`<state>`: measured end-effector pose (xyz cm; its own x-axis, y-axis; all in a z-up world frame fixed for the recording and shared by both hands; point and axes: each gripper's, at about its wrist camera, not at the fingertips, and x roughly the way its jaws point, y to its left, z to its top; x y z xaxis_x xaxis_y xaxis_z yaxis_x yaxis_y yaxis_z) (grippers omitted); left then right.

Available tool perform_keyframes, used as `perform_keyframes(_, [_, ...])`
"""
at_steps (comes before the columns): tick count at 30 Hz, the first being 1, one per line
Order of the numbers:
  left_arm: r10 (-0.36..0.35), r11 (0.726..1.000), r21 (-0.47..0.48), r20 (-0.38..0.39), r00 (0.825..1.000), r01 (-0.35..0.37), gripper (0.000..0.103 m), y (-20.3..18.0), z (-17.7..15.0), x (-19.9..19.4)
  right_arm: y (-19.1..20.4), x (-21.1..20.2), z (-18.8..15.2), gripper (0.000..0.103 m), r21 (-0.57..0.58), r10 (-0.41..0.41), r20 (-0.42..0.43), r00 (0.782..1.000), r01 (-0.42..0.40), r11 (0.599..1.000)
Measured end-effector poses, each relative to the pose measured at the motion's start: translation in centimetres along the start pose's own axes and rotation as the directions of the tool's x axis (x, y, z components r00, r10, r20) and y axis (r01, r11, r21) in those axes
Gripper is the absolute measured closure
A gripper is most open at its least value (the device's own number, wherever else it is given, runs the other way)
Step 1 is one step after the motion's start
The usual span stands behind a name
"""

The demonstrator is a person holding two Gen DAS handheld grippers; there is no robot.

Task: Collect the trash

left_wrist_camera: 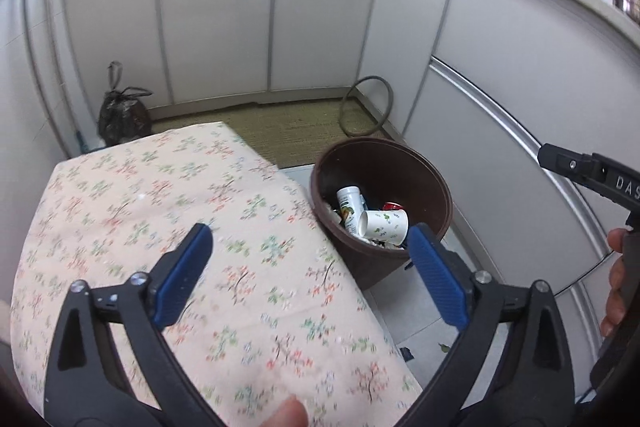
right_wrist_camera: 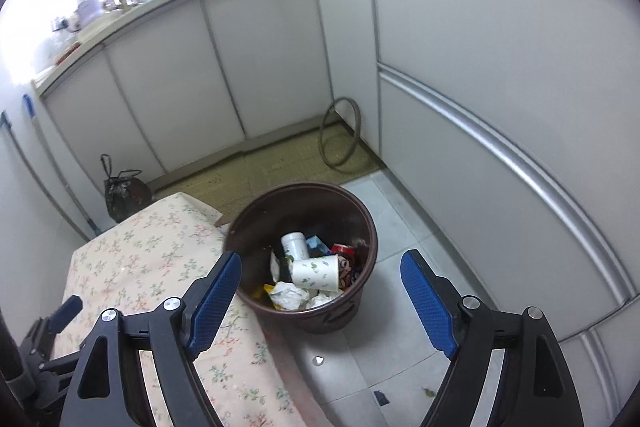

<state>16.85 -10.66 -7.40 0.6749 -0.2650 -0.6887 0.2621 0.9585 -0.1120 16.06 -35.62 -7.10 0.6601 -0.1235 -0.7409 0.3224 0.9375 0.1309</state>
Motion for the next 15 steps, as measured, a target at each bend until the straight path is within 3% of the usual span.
perform_keyframes(5, [0.095, 0.995, 0.013, 0.057, 0.994, -0.096, 0.001, 1.1, -0.4, -4.8, 2.2, -3.6, -0.6, 0.018, -0.050, 0.031, 0.032, 0.999, -0.029, 0.998])
perform_keyframes(10, [0.124, 0.992, 0.008, 0.085, 0.989, -0.126, 0.000, 2.3, -0.6, -8.6, 4.2, -7.7, -1.2, 0.017, -0.088, 0.025, 0.093, 0.995, -0.017, 0.996])
perform_keyframes(13, [0.139, 0.990, -0.006, 0.113, 0.984, -0.140, 0.000, 2.8, -0.7, -11.2, 5.2, -10.8, -1.5, 0.000, -0.082, -0.012, 0.154, 0.988, 0.024, 0.996])
perform_keyframes(15, [0.154, 0.988, -0.016, 0.142, 0.978, -0.154, 0.000, 3.1, -0.8, -12.6, 5.9, -12.7, -1.8, 0.000, -0.091, -0.021, 0.187, 0.982, 0.039, 0.995])
